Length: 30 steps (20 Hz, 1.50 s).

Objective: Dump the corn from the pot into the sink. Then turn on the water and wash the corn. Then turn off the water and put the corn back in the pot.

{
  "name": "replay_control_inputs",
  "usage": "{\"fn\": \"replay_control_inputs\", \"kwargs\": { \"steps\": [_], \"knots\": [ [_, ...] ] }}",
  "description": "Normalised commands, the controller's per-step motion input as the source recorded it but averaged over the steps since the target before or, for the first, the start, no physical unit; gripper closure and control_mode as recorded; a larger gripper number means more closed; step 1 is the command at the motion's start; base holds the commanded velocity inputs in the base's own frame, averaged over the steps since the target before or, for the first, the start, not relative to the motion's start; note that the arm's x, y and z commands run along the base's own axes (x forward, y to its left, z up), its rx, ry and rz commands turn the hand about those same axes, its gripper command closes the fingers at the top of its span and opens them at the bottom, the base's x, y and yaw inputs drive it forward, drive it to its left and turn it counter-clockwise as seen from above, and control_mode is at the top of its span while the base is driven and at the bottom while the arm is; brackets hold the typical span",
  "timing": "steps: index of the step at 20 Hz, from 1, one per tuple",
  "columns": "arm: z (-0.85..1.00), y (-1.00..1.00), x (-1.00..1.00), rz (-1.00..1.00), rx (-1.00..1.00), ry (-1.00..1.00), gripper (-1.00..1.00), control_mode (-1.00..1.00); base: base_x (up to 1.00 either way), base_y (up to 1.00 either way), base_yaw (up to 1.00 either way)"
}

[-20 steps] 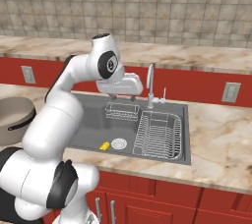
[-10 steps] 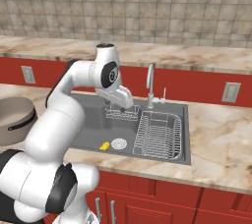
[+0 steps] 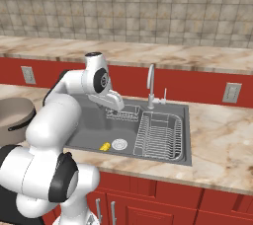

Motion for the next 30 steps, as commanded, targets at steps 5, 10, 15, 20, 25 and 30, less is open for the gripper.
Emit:
{"fn": "replay_control_inputs", "kwargs": {
  "steps": [5, 10, 15, 20, 25, 30],
  "knots": [
    [-0.56, 0.00, 0.03, 0.19, 0.00, 0.00, -1.00, -1.00, 0.00, 0.00, 0.00],
    [-0.45, 0.00, 0.09, 0.22, 0.02, 0.00, -1.00, -1.00, 0.00, 0.00, 0.00],
    [-0.36, 0.09, 0.25, 0.23, 0.04, 0.00, -1.00, -1.00, 0.00, 0.00, 0.00],
    [-0.36, 0.27, 0.44, 0.17, 0.01, 0.01, -1.00, -1.00, 0.00, 0.00, 0.00],
    [-0.39, 0.25, 0.38, 0.11, 0.00, 0.02, -1.00, -1.00, 0.00, 0.00, 0.00],
    [-0.37, 0.13, 0.28, 0.02, 0.00, 0.00, -1.00, -1.00, 0.00, 0.00, 0.00]
  ]
}}
